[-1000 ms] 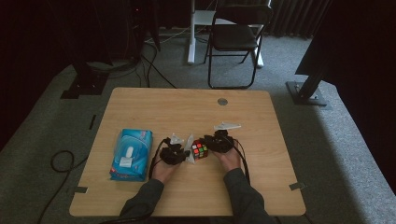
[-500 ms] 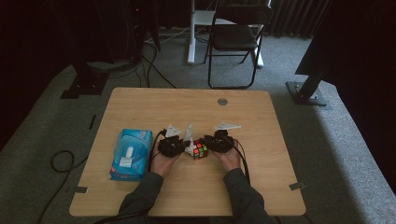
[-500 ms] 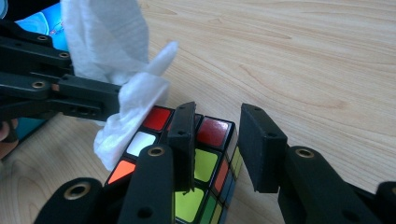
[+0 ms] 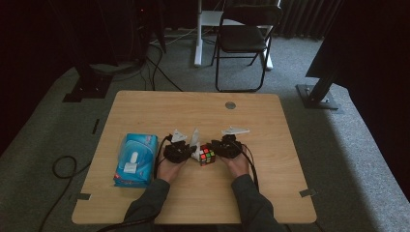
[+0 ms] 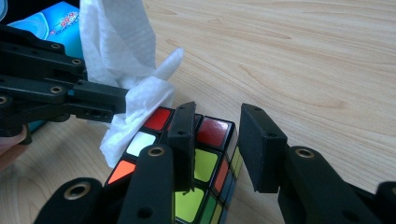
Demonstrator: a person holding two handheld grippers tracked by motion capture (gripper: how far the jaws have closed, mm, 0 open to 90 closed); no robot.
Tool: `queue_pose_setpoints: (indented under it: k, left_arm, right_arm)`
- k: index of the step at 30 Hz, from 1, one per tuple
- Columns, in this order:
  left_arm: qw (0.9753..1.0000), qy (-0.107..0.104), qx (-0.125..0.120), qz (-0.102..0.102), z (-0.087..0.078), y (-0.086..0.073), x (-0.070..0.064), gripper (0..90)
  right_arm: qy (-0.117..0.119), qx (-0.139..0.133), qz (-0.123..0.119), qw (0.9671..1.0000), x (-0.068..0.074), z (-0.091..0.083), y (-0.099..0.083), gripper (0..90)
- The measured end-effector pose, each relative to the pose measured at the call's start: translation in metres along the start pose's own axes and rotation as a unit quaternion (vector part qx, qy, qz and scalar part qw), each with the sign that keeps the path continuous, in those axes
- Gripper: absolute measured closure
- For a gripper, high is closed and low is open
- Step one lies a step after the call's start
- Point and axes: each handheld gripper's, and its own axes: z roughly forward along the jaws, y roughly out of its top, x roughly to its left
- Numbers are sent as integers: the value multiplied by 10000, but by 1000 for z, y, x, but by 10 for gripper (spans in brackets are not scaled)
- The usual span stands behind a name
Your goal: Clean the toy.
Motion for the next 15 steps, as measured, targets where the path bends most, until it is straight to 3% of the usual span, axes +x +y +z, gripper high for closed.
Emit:
queue_pose_setpoints:
  k: [4,9,11,13,15]
  left_arm:
    - [10000,64,66,-38,2,-4,1,800]
    - [9986,123,520,60,15,-15,1,800]
    - [9980,128,615,6,20,-21,1,800]
    - [9984,80,566,-33,22,-24,3,800]
    - [9981,132,592,51,22,-23,2,800]
  right_arm:
    - [7,-1,-5,10000,0,0,0,669]
    - [5,2,-8,10000,0,0,0,668]
    - [4,-2,-3,10000,0,0,0,669]
    - [9,-1,-7,10000,0,0,0,668]
    - [13,-1,-8,10000,-1,0,0,668]
